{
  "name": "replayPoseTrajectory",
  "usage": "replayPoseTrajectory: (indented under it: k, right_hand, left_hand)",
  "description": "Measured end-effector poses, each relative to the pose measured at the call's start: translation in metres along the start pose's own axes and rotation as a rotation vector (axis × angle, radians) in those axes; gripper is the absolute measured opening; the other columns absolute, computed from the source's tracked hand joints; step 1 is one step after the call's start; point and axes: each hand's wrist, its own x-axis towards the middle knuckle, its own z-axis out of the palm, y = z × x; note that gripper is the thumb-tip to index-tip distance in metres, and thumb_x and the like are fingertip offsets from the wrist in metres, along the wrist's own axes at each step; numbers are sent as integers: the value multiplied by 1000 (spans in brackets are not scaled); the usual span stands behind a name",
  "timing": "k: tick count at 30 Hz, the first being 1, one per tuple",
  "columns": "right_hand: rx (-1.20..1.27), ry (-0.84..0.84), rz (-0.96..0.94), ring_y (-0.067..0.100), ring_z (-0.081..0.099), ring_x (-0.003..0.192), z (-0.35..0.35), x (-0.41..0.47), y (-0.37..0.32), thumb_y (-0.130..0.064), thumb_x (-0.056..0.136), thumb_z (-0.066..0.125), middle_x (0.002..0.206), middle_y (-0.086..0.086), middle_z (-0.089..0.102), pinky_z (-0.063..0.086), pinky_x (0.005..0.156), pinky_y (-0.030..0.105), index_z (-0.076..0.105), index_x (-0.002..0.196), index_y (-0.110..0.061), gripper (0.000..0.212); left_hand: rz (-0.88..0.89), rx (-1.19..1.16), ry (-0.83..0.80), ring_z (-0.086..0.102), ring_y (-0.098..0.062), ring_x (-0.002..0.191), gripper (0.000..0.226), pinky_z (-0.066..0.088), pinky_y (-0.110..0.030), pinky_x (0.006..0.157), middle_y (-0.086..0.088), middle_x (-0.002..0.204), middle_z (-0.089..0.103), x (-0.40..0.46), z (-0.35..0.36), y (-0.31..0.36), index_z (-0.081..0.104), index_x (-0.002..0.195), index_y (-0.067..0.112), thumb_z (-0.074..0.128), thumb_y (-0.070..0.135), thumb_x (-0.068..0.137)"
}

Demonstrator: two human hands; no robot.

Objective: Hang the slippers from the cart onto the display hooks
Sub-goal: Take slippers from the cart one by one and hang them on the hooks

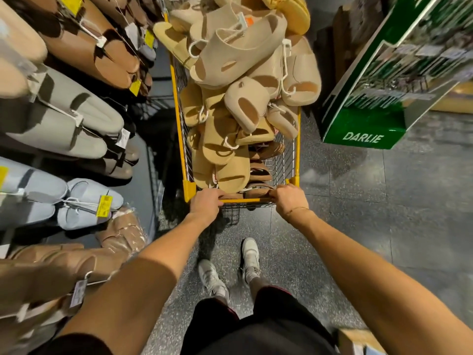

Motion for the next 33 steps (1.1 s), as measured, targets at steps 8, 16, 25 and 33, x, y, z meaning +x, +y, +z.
replayPoseTrajectory:
  k: [8, 16, 25, 33]
  right_hand:
    - [-34, -50, 28, 27, 62, 105, 3, -15, -12, -10, 94, 51, 108, 5, 67, 47, 90, 35, 69, 116, -22, 31]
    - [87, 70, -94, 31, 65, 94, -76, -9, -16, -35, 95, 51, 99, 6, 70, 48, 78, 34, 68, 102, -20, 23]
    - [287, 607, -84, 29, 62, 91, -276, 69, -3, -27, 92, 57, 100, 9, 66, 49, 72, 35, 66, 98, -15, 16]
    - [169, 315, 8, 37, 57, 119, -338, 172, -9, -8, 100, 51, 128, 22, 60, 46, 99, 43, 55, 128, 0, 30]
  left_hand:
    - [-7, 40, -85, 65, -28, 107, 24, 54, -41, 84, -5, 111, 72, -10, -3, 2, 69, 123, 23, 60, 20, 100]
    - [9, 100, 127, 66, -27, 90, 29, 49, -37, 72, -3, 92, 69, 11, -97, 9, 69, 93, 18, 45, 33, 103]
    - [-181, -349, 339, 61, -34, 114, 38, 46, -35, 83, -12, 118, 65, 66, -236, 64, 62, 119, 11, 49, 43, 101]
    - [-430, -992, 168, 58, -36, 126, 57, 49, -36, 93, -18, 140, 57, 143, -240, 59, 47, 144, 2, 53, 35, 99]
